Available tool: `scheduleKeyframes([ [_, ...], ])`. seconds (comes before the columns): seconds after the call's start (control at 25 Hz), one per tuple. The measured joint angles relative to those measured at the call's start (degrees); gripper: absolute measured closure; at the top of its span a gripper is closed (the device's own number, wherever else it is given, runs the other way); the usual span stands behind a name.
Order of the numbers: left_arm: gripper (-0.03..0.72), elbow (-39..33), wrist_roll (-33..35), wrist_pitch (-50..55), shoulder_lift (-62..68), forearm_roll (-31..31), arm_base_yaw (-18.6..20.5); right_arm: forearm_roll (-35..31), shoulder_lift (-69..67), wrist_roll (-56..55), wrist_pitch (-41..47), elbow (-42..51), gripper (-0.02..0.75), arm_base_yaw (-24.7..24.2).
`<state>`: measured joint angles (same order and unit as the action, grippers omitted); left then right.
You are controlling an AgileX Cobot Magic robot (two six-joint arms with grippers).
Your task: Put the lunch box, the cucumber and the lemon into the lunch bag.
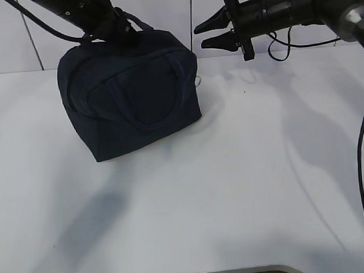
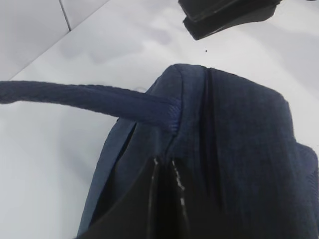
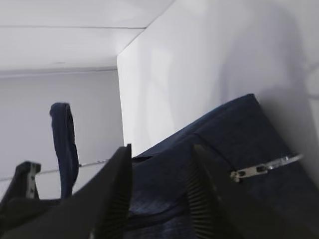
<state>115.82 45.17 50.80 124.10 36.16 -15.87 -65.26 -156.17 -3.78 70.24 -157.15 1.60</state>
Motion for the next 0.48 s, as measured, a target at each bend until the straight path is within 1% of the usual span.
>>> scheduleKeyframes([
  [0.08,0.694,0.0,0.0,0.0,0.0,0.0,0.0,0.6,0.5,5.7,0.0,-0.1,0.432,0.0],
  [0.16,0.694,0.0,0.0,0.0,0.0,0.0,0.0,4.0,1.3,11.4,0.0,-1.3,0.431,0.0],
  [0.24,0.694,0.0,0.0,0.0,0.0,0.0,0.0,10.8,2.4,16.0,0.1,-3.0,0.431,0.1],
  [0.4,0.694,0.0,0.0,0.2,0.0,0.0,0.0,25.3,5.5,19.0,0.8,-4.7,0.430,0.6],
  [0.48,0.694,0.0,0.0,0.3,0.0,0.0,0.0,29.9,6.7,19.0,1.2,-4.8,0.430,0.7],
])
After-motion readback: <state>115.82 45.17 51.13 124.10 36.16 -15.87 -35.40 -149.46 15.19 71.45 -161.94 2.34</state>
